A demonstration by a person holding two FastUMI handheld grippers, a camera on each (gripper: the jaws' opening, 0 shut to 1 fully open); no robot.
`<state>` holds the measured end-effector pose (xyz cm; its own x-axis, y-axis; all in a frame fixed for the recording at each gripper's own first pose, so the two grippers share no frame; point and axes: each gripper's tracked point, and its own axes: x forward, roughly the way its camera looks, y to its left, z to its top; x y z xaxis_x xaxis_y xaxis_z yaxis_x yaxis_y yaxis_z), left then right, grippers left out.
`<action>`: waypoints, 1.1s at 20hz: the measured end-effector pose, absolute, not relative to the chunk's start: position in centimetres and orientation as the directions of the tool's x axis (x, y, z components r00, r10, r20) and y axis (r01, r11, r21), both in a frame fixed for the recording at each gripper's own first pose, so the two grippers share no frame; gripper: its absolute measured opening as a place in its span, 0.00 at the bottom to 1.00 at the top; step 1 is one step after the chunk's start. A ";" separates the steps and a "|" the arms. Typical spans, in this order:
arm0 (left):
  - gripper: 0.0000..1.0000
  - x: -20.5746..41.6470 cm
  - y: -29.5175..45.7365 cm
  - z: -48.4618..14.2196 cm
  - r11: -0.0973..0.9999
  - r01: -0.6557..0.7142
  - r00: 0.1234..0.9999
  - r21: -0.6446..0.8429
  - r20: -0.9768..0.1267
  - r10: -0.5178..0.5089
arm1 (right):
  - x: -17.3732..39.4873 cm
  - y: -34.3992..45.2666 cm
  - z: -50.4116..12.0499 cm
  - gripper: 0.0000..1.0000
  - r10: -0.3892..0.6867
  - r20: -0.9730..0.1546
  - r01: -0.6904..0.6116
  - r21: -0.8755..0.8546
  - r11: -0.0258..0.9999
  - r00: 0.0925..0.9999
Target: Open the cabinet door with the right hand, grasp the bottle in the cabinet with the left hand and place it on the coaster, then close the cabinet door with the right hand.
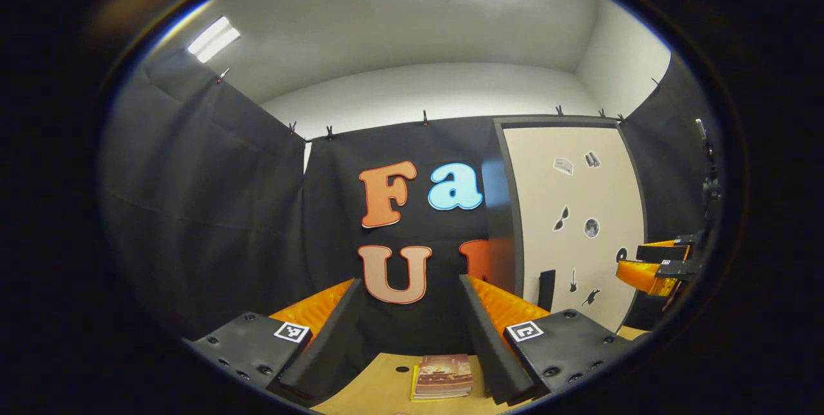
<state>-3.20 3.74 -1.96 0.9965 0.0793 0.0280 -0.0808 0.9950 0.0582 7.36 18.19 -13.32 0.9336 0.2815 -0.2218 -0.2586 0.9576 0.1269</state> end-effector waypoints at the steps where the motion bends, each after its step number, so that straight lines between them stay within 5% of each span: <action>1: 0.98 -3.1 4.2 -2.2 0.994 -0.088 0.996 0.063 0.023 0.086 | 8.0 19.2 -14.5 0.88 0.294 -0.247 -0.266 0.143 0.953 0.923; 7: 0.91 -3.0 7.1 -3.2 0.990 -0.121 0.993 0.074 0.008 0.121 | 12.0 23.7 -20.6 0.83 0.327 -0.380 -0.254 0.231 0.939 0.865; 9: 0.91 -2.8 8.2 -3.8 0.990 -0.127 0.992 0.068 0.004 0.127 | 12.9 24.8 -21.8 0.80 0.333 -0.400 -0.248 0.249 0.936 0.854; 10: 1.00 -2.7 8.8 -4.2 0.988 -0.137 0.991 0.069 -0.004 0.137 | 13.3 25.1 -22.2 0.79 0.329 -0.408 -0.242 0.250 0.938 0.851; 11: 0.91 -2.5 9.4 -4.6 0.987 -0.146 0.989 0.074 -0.014 0.147 | 13.8 25.4 -22.6 0.77 0.323 -0.416 -0.234 0.250 0.939 0.850; 12: 1.00 -2.3 9.7 -5.0 0.985 -0.152 0.988 0.077 -0.023 0.155 | 14.1 25.8 -22.9 0.76 0.320 -0.422 -0.231 0.249 0.941 0.848; 13: 0.91 -2.2 10.2 -5.2 0.984 -0.157 0.987 0.079 -0.029 0.160 | 14.5 26.0 -23.1 0.73 0.313 -0.427 -0.224 0.247 0.943 0.848; 14: 0.95 -2.0 10.5 -5.4 0.984 -0.162 0.986 0.078 -0.031 0.164 | 14.7 26.5 -23.2 0.71 0.311 -0.429 -0.221 0.246 0.944 0.848; 20: 1.00 -1.9 11.1 -6.8 0.987 -0.151 0.986 0.047 -0.069 0.154 | 16.4 26.6 -24.5 0.54 0.163 -0.457 -0.104 0.151 0.983 0.874; 22: 0.91 -1.9 11.4 -7.0 0.984 -0.167 0.983 0.057 -0.071 0.171 | 16.6 26.4 -24.8 0.50 0.135 -0.469 -0.077 0.141 0.987 0.873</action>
